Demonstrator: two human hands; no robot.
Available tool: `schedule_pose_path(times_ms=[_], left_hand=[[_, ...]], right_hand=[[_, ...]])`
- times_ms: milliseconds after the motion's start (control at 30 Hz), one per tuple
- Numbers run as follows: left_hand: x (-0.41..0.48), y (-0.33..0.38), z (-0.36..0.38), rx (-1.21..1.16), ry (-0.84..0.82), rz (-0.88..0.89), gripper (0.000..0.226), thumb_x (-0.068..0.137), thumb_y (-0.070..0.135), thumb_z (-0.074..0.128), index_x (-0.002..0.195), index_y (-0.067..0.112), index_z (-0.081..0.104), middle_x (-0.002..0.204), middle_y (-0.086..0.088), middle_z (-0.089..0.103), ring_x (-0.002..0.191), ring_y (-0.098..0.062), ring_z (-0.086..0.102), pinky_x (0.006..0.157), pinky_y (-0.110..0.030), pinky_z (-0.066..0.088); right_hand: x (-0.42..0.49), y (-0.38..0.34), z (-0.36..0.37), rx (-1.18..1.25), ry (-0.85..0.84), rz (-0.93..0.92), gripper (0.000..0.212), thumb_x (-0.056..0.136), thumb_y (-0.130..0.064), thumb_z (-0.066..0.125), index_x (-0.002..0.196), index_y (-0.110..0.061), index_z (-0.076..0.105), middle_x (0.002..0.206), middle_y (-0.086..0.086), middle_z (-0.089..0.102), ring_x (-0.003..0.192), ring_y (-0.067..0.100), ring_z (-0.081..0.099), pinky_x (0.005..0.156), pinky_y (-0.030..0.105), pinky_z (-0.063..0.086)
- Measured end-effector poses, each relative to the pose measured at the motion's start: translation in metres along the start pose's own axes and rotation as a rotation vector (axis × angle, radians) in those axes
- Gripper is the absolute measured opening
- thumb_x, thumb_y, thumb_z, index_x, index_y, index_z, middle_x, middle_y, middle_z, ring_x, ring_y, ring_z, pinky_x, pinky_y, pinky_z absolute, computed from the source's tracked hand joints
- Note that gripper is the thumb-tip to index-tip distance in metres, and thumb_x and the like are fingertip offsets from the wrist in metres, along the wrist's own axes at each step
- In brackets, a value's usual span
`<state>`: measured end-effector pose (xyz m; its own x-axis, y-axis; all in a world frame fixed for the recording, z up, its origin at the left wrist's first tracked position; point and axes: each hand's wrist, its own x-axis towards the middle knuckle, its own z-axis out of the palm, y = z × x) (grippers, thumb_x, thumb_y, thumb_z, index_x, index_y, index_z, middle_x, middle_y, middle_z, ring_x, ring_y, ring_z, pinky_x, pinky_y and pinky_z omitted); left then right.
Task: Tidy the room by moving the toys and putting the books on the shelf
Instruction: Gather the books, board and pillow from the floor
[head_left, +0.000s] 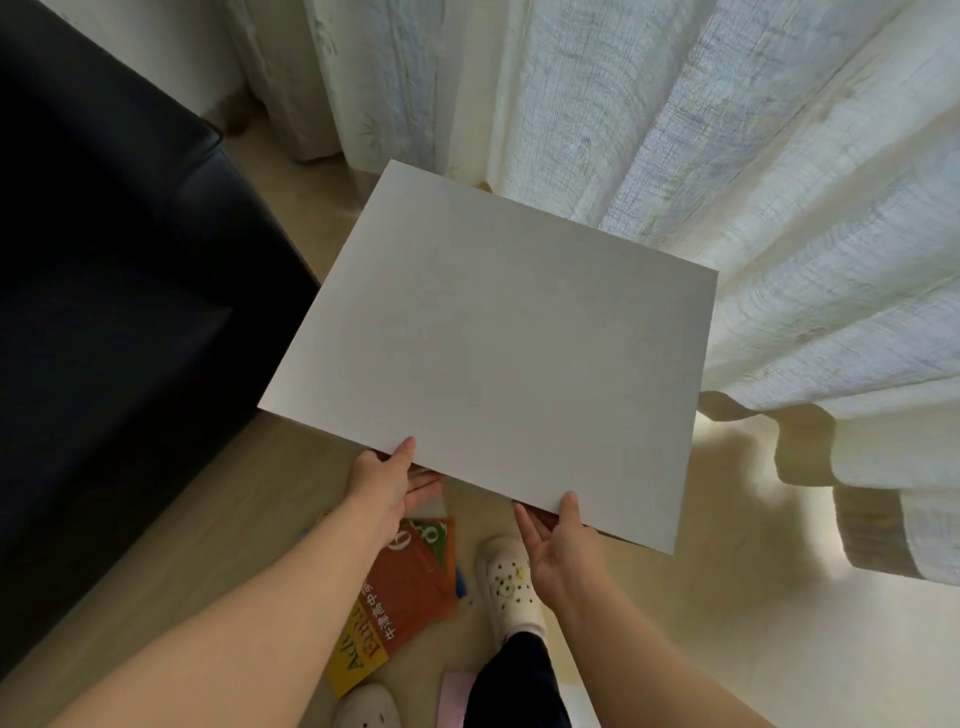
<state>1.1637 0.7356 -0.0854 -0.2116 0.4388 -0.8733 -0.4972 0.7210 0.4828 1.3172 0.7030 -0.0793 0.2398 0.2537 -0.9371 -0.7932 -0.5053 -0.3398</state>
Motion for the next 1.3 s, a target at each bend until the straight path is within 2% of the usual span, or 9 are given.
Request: schedule_pose_path(times_ms=[67, 133, 200, 333, 500, 733, 900, 1133, 1300], left_hand=[[0.010, 0.015, 0.012, -0.011, 0.012, -0.007, 0.012, 0.098, 0.010, 0.045, 0.087, 0.006, 0.048, 0.086, -0.014, 0.057, 0.085, -0.032, 0.060, 0.077, -0.043, 0.050], [0.019, 0.031, 0.023, -0.004, 0.032, 0.001, 0.008, 0.097, 0.011, 0.046, 0.100, 0.003, 0.048, 0.089, -0.013, 0.058, 0.091, -0.033, 0.059, 0.077, -0.042, 0.049], [0.033, 0.049, 0.037, -0.013, 0.056, 0.012, 0.015, 0.097, 0.012, 0.048, 0.110, 0.005, 0.047, 0.095, -0.014, 0.059, 0.089, -0.032, 0.060, 0.072, -0.040, 0.050], [0.053, 0.084, 0.061, -0.008, 0.071, 0.040, 0.018, 0.096, 0.012, 0.049, 0.113, 0.006, 0.048, 0.099, -0.014, 0.059, 0.082, -0.029, 0.062, 0.065, -0.039, 0.052], [0.078, 0.119, 0.099, -0.027, 0.097, 0.078, 0.022, 0.097, 0.013, 0.049, 0.118, 0.007, 0.046, 0.107, -0.015, 0.058, 0.093, -0.033, 0.061, 0.074, -0.040, 0.051], [0.094, 0.140, 0.130, -0.032, 0.102, 0.073, 0.029, 0.097, 0.015, 0.049, 0.124, 0.006, 0.045, 0.116, -0.017, 0.059, 0.087, -0.031, 0.062, 0.072, -0.039, 0.051], [0.093, 0.143, 0.131, -0.021, 0.080, 0.034, 0.033, 0.096, 0.018, 0.052, 0.127, 0.007, 0.046, 0.122, -0.015, 0.058, 0.084, -0.026, 0.062, 0.070, -0.036, 0.051], [0.061, 0.121, 0.104, 0.214, 0.089, 0.112, 0.015, 0.096, 0.021, 0.051, 0.109, 0.014, 0.049, 0.089, -0.003, 0.058, 0.073, -0.014, 0.059, 0.073, -0.034, 0.051], [0.011, 0.084, 0.050, 0.286, 0.117, 0.124, 0.005, 0.095, 0.019, 0.052, 0.096, 0.021, 0.055, 0.092, -0.002, 0.062, 0.084, -0.016, 0.062, 0.077, -0.032, 0.050]], right_hand=[[0.007, -0.011, 0.019, -0.005, -0.007, 0.001, 0.037, 0.099, -0.021, 0.044, 0.130, -0.002, 0.041, 0.124, 0.019, 0.055, 0.097, 0.032, 0.059, 0.080, 0.039, 0.050], [0.012, -0.023, 0.036, -0.014, -0.002, 0.006, 0.037, 0.098, -0.022, 0.045, 0.129, -0.002, 0.041, 0.121, 0.019, 0.055, 0.101, 0.032, 0.060, 0.081, 0.039, 0.050], [0.019, -0.038, 0.059, -0.033, -0.021, 0.025, 0.038, 0.098, -0.022, 0.046, 0.130, -0.002, 0.041, 0.121, 0.019, 0.056, 0.105, 0.034, 0.061, 0.081, 0.038, 0.050], [0.032, -0.063, 0.101, -0.039, -0.026, 0.042, 0.039, 0.097, -0.022, 0.048, 0.131, -0.004, 0.041, 0.123, 0.019, 0.056, 0.095, 0.033, 0.062, 0.077, 0.037, 0.051], [0.051, -0.100, 0.147, -0.042, -0.043, 0.028, 0.040, 0.097, -0.019, 0.049, 0.133, -0.004, 0.040, 0.125, 0.020, 0.054, 0.094, 0.035, 0.063, 0.079, 0.037, 0.053], [0.060, -0.131, 0.177, -0.055, -0.070, 0.023, 0.036, 0.097, -0.017, 0.049, 0.129, -0.003, 0.041, 0.109, 0.018, 0.054, 0.101, 0.037, 0.062, 0.084, 0.040, 0.053], [0.058, -0.135, 0.177, -0.095, -0.088, 0.025, 0.039, 0.097, -0.019, 0.049, 0.131, -0.003, 0.040, 0.116, 0.021, 0.054, 0.101, 0.036, 0.061, 0.080, 0.041, 0.053], [0.049, -0.123, 0.155, -0.398, -0.115, 0.002, 0.048, 0.096, -0.032, 0.050, 0.135, -0.008, 0.037, 0.121, 0.015, 0.057, 0.096, 0.029, 0.062, 0.078, 0.037, 0.051], [0.013, -0.082, 0.119, -0.670, -0.191, 0.029, 0.050, 0.096, -0.030, 0.050, 0.139, -0.008, 0.036, 0.113, 0.011, 0.057, 0.089, 0.024, 0.060, 0.070, 0.031, 0.051]])
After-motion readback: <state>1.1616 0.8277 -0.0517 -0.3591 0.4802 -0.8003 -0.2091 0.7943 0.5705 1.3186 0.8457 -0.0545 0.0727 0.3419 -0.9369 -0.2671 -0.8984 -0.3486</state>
